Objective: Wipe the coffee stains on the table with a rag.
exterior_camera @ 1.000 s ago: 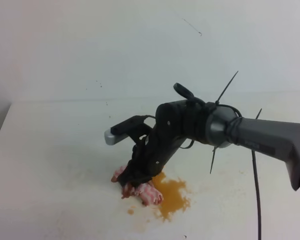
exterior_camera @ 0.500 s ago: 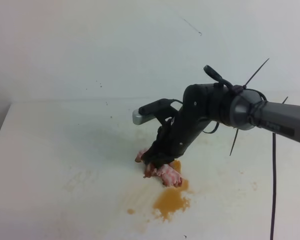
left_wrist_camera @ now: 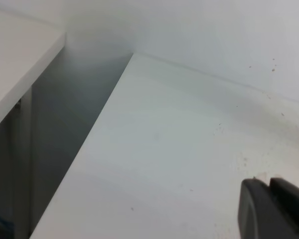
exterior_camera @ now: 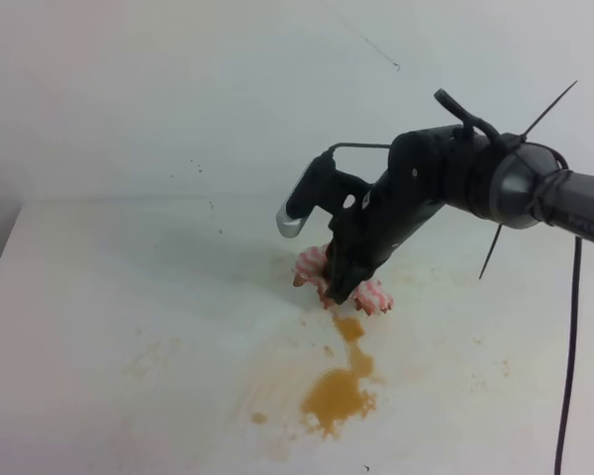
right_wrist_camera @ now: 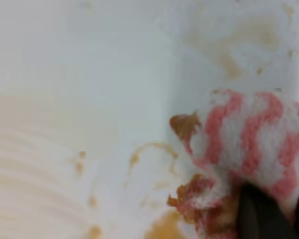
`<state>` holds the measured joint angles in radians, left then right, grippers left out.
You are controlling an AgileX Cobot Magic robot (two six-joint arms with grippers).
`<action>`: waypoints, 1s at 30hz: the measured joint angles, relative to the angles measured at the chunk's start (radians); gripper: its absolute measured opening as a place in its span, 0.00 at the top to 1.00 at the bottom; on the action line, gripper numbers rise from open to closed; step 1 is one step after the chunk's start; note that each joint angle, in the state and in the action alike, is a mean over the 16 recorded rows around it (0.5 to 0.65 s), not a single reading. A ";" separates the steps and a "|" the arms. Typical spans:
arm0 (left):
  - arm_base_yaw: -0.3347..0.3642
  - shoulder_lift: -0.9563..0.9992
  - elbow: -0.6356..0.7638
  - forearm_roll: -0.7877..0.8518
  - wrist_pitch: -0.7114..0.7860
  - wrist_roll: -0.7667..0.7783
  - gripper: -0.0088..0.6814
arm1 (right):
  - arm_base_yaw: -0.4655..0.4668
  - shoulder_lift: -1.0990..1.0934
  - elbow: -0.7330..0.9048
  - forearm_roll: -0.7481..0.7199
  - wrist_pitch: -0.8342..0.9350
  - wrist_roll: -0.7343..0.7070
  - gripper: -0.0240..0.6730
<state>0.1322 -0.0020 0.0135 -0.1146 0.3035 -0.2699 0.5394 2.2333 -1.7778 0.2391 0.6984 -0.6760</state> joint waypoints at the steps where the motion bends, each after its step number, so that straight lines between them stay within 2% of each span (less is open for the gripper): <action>1: 0.000 -0.002 0.000 0.000 -0.001 0.000 0.99 | -0.004 0.001 -0.001 -0.002 0.005 -0.024 0.91; 7: 0.000 -0.002 0.002 0.000 -0.002 0.000 0.99 | -0.022 0.015 -0.002 0.026 0.052 -0.120 0.91; 17: 0.000 -0.004 0.008 0.000 -0.002 0.000 0.99 | -0.020 0.042 -0.002 0.145 0.172 -0.175 0.91; 30: 0.000 0.002 0.006 0.000 0.002 -0.001 0.99 | 0.088 0.045 0.021 0.218 0.260 -0.188 0.91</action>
<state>0.1322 0.0000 0.0193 -0.1145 0.3056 -0.2713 0.6277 2.2786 -1.7564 0.4572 0.9584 -0.8637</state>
